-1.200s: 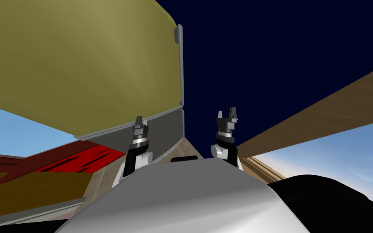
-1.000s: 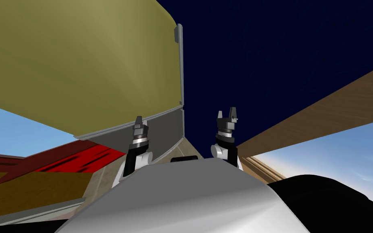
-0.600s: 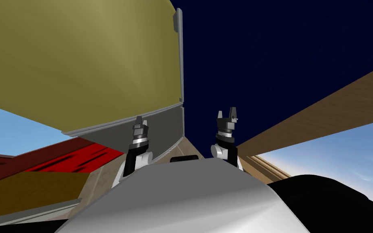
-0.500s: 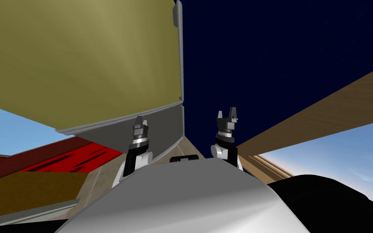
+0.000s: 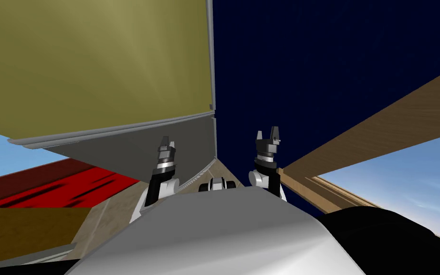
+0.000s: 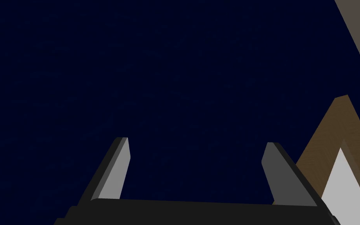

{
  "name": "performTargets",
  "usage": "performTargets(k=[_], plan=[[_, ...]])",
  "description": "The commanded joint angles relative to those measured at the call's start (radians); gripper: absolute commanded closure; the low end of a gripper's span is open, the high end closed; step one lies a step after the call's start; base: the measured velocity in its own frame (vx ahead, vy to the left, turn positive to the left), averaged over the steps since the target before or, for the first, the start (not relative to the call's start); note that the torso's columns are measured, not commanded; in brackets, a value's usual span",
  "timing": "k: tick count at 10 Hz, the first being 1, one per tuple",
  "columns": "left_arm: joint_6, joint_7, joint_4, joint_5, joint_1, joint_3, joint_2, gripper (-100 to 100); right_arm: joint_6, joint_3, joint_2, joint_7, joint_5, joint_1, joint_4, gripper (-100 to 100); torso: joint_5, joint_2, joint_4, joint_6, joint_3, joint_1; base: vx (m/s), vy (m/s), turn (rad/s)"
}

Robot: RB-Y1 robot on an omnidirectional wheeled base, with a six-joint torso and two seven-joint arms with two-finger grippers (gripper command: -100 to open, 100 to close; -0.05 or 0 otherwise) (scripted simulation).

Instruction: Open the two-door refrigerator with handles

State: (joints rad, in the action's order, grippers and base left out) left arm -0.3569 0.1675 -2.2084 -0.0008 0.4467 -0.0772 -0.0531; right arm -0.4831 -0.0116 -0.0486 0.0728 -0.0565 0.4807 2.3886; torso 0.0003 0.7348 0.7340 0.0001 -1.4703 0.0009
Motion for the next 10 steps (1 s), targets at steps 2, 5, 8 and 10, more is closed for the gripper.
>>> performTargets(k=[2,5,8,10], plan=[[0.059,0.038,0.062,-0.005,-0.091,-0.012,-0.071,-100,0.000,0.000,0.000,0.000,0.000,0.000,0.000,0,0.000,0.003,0.004,0.000,-0.005,0.000,-0.021,0.037,-0.179],[0.132,0.087,0.141,-0.013,-0.190,-0.029,-0.112,-100,0.000,0.000,0.000,0.000,0.000,0.000,0.000,0,0.000,0.004,0.004,0.000,-0.005,0.000,-0.038,0.051,-0.257],[0.161,0.106,0.172,-0.016,-0.259,-0.035,-0.122,-100,0.000,0.000,0.000,0.000,0.000,0.000,0.000,0,-0.001,0.002,0.004,0.000,-0.006,-0.002,-0.023,0.032,-0.120],[0.191,0.127,0.204,-0.020,-0.309,-0.042,-0.132,-100,0.000,0.000,0.000,0.000,0.000,0.000,0.000,0,0.000,0.003,0.004,0.000,-0.006,-0.001,-0.030,0.027,-0.177]])
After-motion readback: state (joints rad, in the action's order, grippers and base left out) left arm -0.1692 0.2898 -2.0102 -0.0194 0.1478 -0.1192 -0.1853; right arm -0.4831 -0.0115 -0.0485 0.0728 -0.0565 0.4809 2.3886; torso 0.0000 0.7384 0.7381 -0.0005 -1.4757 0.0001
